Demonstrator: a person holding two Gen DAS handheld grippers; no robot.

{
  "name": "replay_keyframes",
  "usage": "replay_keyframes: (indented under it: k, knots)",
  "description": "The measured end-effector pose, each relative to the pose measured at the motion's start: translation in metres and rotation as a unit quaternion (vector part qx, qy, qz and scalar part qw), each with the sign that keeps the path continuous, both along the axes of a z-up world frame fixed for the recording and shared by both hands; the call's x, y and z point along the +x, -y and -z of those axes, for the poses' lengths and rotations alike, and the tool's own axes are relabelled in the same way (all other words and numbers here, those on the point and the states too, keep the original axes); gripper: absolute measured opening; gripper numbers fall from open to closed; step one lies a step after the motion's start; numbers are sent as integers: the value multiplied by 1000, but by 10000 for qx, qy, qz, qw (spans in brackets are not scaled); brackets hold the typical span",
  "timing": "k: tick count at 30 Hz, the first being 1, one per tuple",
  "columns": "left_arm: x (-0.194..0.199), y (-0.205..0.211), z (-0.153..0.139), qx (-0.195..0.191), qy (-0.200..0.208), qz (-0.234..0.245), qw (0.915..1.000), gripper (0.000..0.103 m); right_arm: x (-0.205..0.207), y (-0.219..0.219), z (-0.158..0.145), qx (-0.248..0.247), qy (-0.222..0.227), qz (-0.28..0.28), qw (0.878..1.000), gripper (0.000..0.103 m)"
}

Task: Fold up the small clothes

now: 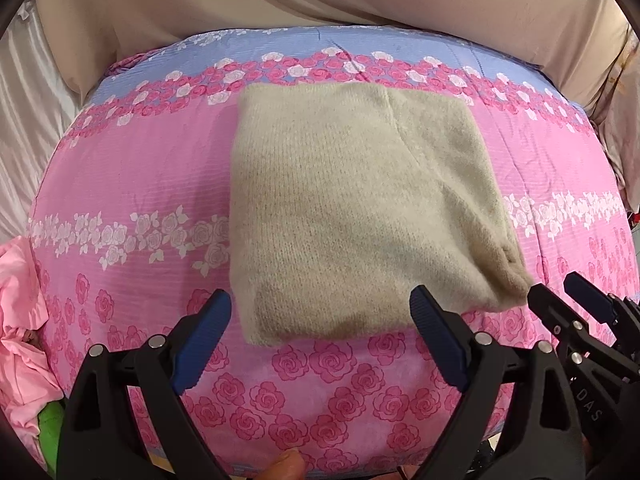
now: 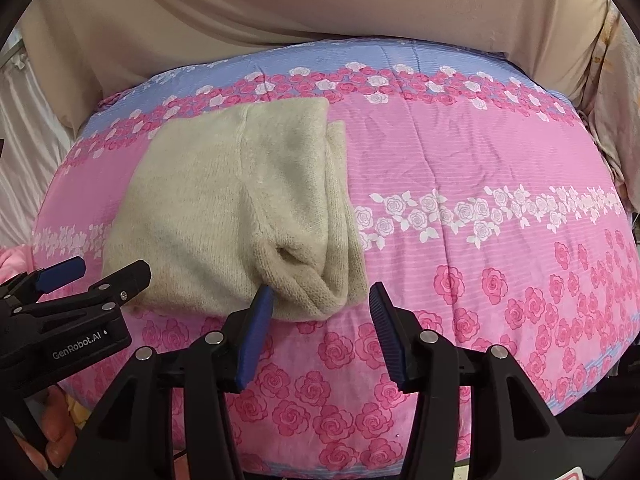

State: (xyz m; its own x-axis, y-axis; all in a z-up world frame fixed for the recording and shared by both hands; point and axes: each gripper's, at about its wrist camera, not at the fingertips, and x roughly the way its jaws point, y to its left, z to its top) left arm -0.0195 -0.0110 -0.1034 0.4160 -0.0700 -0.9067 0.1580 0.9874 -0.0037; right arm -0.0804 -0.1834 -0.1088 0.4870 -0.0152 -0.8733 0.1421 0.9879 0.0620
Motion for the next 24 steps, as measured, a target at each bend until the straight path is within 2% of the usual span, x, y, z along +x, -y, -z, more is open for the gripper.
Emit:
replay_keyframes:
  k: [13, 24]
  knots:
    - [-3, 4, -4, 85, 116, 58, 9999, 88, 0, -6, -1, -24, 32, -83, 10000, 53]
    - [-2, 4, -3, 119, 62, 74, 9999, 88, 0, -8, 0, -20, 43, -42, 10000, 54]
